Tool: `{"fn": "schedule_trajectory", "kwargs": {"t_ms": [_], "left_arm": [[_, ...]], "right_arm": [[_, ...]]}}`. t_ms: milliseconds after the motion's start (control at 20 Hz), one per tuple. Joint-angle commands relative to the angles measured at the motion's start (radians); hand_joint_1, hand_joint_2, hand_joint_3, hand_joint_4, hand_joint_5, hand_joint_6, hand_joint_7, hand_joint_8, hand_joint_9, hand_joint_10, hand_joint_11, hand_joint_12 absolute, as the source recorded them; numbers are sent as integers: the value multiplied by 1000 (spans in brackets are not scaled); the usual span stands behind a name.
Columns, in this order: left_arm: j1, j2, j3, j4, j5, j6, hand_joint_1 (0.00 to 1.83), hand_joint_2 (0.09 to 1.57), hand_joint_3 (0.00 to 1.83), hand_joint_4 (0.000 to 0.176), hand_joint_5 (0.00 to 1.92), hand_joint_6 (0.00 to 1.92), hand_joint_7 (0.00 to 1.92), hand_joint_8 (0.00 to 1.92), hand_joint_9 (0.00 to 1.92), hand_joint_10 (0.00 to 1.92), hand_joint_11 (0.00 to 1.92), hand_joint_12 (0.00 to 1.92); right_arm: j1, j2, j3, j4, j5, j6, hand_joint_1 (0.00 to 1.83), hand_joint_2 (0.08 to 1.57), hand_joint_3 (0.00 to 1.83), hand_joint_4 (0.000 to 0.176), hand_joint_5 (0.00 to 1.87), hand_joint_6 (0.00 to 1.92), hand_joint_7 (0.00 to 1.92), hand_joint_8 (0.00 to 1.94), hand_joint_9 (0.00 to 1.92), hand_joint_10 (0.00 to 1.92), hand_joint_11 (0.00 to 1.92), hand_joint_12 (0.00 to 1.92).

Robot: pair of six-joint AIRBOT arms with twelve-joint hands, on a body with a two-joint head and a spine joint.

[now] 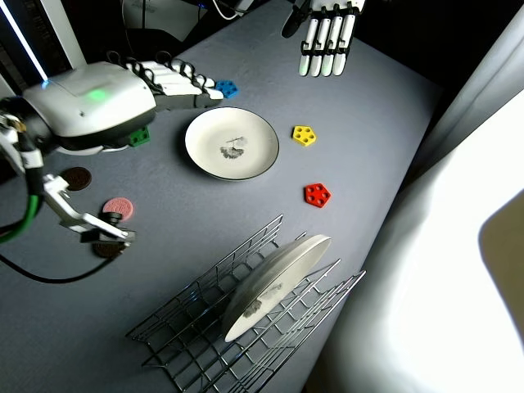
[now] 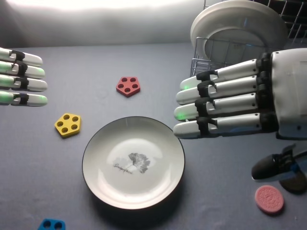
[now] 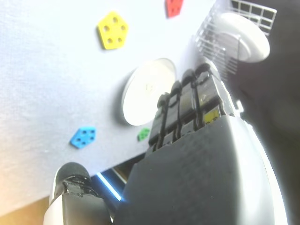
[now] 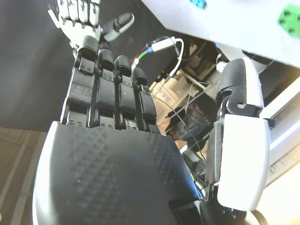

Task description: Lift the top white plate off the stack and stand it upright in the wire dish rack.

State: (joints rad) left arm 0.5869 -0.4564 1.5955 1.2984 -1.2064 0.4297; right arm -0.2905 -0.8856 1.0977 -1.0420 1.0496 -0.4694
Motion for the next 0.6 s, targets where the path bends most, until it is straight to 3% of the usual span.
{"fn": "schedule_trajectory", "kwargs": {"t_ms": [0,200,300,550], "left_arm": [[-18,13,3,-81,-53,6,55,896,0,0,28,0,32,0,30,0,66,16],[-17,13,3,-81,-47,6,96,894,0,0,29,3,39,3,49,8,90,26],[-16,14,3,-78,-43,8,90,890,0,0,29,2,37,2,48,6,93,27],[-15,28,3,-67,-45,10,54,889,0,0,20,2,23,1,32,3,70,16]], "right_arm": [[5,19,-9,70,86,-1,795,973,0,0,187,11,237,8,241,5,320,4],[3,77,-71,44,118,-2,867,975,0,0,356,15,334,7,342,8,401,42],[10,97,-101,37,122,112,850,996,8,0,406,21,352,7,353,6,409,46],[27,100,-97,22,117,59,882,992,3,0,540,5,365,0,361,0,423,58]]}}
